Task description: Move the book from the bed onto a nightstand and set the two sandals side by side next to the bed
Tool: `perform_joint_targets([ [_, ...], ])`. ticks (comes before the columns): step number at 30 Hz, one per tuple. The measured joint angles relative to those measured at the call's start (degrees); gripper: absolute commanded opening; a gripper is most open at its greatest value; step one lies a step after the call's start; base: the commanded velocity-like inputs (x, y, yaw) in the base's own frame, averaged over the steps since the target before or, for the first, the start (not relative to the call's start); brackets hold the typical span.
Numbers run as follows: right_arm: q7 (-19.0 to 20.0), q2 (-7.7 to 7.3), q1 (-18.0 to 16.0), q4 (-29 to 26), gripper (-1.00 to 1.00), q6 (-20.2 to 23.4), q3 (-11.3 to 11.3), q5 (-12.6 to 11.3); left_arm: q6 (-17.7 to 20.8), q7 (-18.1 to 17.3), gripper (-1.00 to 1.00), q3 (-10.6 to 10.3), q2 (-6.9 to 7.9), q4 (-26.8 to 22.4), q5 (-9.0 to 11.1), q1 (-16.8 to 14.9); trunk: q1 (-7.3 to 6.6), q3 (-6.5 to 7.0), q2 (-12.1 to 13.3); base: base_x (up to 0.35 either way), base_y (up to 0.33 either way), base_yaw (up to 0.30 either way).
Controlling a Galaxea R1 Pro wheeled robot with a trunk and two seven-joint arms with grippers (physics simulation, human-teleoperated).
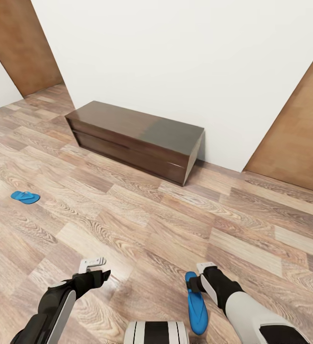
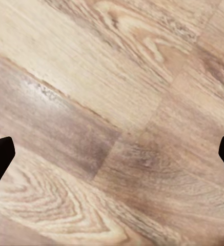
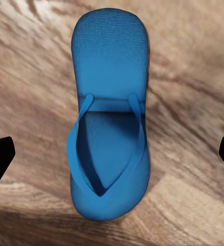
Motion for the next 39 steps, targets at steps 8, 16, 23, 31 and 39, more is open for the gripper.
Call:
perform_joint_targets([
  [8, 0.0, -0.01, -0.45, 0.01, 1.0, 0.01, 0.04, 0.0, 0.0, 0.0, 1.0, -0.01, 0.0, 0.0, 0.0, -0.01, 0.02, -0.23, -0.02, 0.0, 0.0, 0.0],
  [16, 0.03, 0.03, -0.92, 0.04, 1.0, 0.05, 0.05, 0.0, -0.01, 0.0, 1.0, -0.05, 0.0, 0.0, 0.0, -0.01, 0.02, -0.23, -0.02, 0.0, 0.0, 0.0],
  [23, 0.06, 0.06, -1.26, 0.04, 1.0, 0.08, 0.05, 0.0, -0.01, 0.0, 1.0, -0.06, 0.0, 0.0, 0.0, -0.01, 0.02, -0.23, -0.02, 0.0, 0.0, 0.0],
  [31, 0.08, 0.07, -1.51, 0.04, 1.0, 0.09, 0.05, 0.0, -0.01, 0.0, 1.0, -0.07, 0.0, 0.0, 0.0, 0.02, 0.15, -1.33, -0.08, 0.0, 0.0, 0.0],
  [39, 0.09, 0.18, -1.71, 0.12, 1.0, 0.1, 0.05, 0.0, -0.01, 0.0, 1.0, -0.07, 0.0, 0.0, 0.0, 0.0, 0.25, -2.22, -0.14, 0.0, 0.0, 0.0],
])
